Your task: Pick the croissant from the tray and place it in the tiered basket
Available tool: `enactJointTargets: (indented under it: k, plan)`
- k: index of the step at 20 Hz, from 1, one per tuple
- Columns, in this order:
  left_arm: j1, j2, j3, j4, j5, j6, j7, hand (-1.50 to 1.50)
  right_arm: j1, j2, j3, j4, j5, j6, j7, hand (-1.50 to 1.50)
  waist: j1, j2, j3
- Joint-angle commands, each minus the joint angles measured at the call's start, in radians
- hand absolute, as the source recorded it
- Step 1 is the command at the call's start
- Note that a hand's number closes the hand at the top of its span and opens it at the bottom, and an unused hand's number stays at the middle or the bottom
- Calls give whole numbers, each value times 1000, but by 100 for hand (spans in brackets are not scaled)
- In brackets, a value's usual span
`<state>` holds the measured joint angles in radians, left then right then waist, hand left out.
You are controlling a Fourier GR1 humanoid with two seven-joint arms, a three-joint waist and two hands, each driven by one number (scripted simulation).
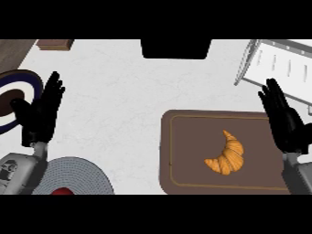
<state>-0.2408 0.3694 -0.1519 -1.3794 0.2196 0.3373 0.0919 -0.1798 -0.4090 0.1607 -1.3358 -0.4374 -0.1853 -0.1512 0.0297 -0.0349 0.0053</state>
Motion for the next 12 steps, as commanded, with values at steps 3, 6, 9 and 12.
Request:
enactJointTargets:
  k: [3,6,9,12]
  plan:
    - [18,-37,-17,-61,-55,48,-62,0,110,-13,-143,-211,-108,38,-129,150,-59,24,-5]
    - [30,-30,-53,-95,-106,57,-110,0,129,-9,-316,-259,-249,83,-225,150,-88,16,-3]
    - [73,-72,-111,-166,-99,49,-66,0,225,53,-356,-156,-306,-2,-122,-150,-52,26,-4]
    - [47,-91,-104,-106,-98,46,-95,0,289,168,-252,-216,-451,306,-176,-150,-66,28,-2]
